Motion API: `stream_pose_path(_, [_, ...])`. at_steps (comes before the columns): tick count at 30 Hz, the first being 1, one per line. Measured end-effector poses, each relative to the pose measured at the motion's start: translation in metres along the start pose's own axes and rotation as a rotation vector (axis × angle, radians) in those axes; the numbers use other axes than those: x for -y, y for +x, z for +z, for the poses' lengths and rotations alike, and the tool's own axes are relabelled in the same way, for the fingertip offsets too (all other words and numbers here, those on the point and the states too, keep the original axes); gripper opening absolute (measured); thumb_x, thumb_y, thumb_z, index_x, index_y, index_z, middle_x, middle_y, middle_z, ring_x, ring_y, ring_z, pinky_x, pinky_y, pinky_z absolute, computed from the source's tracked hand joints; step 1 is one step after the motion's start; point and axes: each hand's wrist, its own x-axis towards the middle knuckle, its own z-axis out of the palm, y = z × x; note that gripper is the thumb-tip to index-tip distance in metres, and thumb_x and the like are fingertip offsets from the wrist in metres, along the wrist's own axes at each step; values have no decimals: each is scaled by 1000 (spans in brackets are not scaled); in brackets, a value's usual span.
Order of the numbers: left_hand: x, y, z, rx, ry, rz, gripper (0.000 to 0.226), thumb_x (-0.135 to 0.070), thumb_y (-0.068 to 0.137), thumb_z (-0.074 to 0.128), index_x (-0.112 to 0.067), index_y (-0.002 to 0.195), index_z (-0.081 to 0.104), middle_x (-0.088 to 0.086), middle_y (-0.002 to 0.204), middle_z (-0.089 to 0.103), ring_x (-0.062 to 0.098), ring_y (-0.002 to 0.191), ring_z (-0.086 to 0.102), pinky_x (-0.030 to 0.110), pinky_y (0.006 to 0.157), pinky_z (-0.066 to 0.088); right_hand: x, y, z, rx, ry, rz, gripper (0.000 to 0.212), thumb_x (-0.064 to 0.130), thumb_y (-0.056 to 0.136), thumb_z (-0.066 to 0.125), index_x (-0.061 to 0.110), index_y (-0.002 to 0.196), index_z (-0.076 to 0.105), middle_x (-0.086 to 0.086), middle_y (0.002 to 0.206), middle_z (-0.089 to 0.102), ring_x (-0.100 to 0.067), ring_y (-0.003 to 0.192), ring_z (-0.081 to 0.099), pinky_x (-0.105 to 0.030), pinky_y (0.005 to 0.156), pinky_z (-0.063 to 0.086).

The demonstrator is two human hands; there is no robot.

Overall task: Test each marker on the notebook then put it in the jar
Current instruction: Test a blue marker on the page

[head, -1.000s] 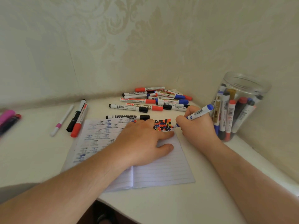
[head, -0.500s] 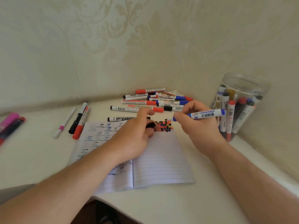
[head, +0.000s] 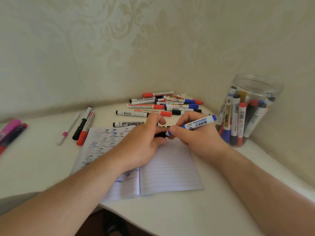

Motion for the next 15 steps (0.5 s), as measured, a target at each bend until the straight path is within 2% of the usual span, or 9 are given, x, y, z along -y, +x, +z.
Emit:
stream_pose_path(3, [-3,-1,-1,5,17,8,35,-22,100,65,-40,114,39,-26,113,70,1,104,62,28,90,46,-1,1,-1,64,4,-12,24,30,78,86,15,86,69,-21,78,72,-15,54,49,-27,50,41])
stream_pose_path(5, [-4,-2,-2,2,14,22,36,-24,97,71,-44,110,43,-24,117,71,-9,92,61,24,83,45,0,2,-3,56,23,-12,14,28,85,81,17,86,72,-17,73,69,-17,56,49,-28,51,41])
stream_pose_path(6, [-5,-2,-2,-5,11,28,40,-25,94,75,-47,107,45,-24,116,71,-10,85,61,21,78,43,0,3,-3,38,34,6,15,29,92,75,15,87,73,-12,71,68,-17,58,51,-28,54,42])
stream_pose_path(8, [-6,-2,-3,-36,-17,26,47,-26,82,87,-46,102,49,-21,101,69,-3,77,62,20,70,45,0,3,-1,12,136,82,39,50,96,61,15,88,77,-10,75,66,-19,66,55,-31,62,45])
stream_pose_path(10, [-7,-2,-3,-65,-60,31,52,-25,69,95,-40,96,53,-15,89,67,3,74,65,22,67,50,-1,4,1,12,241,139,47,58,94,56,18,87,79,-12,77,63,-21,68,54,-31,63,43])
stream_pose_path(12, [-7,-4,-1,-65,-54,84,51,-29,65,97,-35,93,55,-16,88,67,6,74,66,23,67,53,-2,7,3,-29,209,161,38,42,104,56,13,89,74,-8,67,59,-16,59,50,-22,52,40])
stream_pose_path(15, [-8,-7,4,-85,131,235,42,-49,77,85,-30,95,52,-12,82,64,9,76,59,22,66,46,-4,10,2,-76,203,200,17,23,109,52,8,104,58,-5,63,57,-14,52,47,-20,43,37])
